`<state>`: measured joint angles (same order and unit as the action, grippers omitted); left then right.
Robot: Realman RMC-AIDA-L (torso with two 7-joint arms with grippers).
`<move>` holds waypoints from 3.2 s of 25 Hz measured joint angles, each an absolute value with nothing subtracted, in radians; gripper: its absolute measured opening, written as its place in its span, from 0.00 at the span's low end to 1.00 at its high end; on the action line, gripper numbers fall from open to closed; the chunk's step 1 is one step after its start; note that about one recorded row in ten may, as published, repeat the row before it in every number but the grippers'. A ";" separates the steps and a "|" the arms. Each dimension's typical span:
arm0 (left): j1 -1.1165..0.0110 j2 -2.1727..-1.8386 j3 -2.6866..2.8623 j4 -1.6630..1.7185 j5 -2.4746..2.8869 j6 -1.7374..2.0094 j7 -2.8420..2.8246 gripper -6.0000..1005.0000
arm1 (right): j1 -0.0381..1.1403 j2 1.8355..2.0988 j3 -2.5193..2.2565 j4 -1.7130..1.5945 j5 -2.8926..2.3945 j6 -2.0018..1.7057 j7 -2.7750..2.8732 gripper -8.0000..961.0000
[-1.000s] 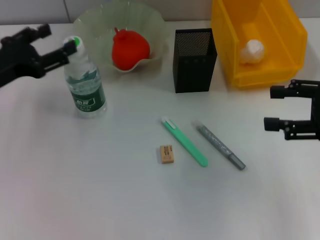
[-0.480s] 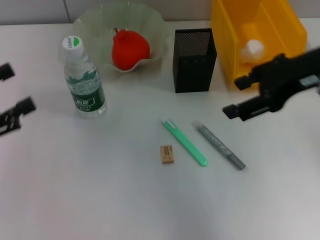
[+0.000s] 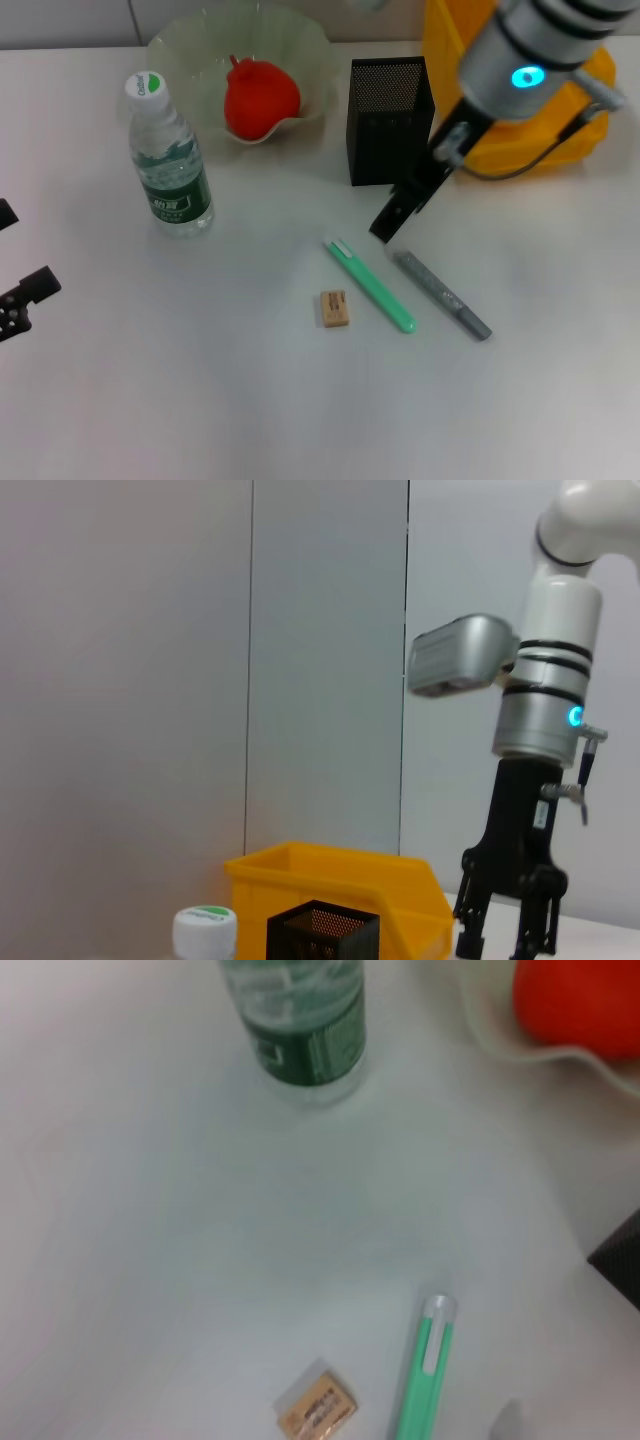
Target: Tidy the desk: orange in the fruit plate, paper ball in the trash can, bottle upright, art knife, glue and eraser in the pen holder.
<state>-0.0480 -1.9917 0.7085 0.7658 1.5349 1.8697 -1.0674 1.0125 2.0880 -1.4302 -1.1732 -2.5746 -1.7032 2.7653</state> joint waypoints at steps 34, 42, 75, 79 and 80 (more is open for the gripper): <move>-0.102 -2.007 0.705 0.701 1.582 1.848 -1.054 0.80 | 1.123 2.092 -1.847 -0.680 -2.339 -1.158 2.875 0.79; -0.106 -2.007 0.706 0.689 1.582 1.848 -1.051 0.80 | 1.123 2.092 -1.894 -0.659 -2.337 -1.116 2.884 0.78; -0.095 -2.008 0.696 0.689 1.581 1.852 -1.051 0.80 | 0.851 2.082 -1.666 -1.247 -2.562 -1.339 2.865 0.19; -0.095 -2.010 0.693 0.689 1.581 1.849 -1.051 0.80 | 0.738 2.081 -1.551 -1.451 -2.578 -1.346 2.786 0.19; -0.096 -2.010 0.693 0.689 1.581 1.848 -1.052 0.80 | 0.711 2.083 -1.528 -1.487 -2.576 -1.332 2.761 0.19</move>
<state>-0.0964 -2.0098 0.6935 0.6887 1.5814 1.8483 -1.0520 0.7109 2.0827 -1.5284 -1.4868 -2.5758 -1.3325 2.7611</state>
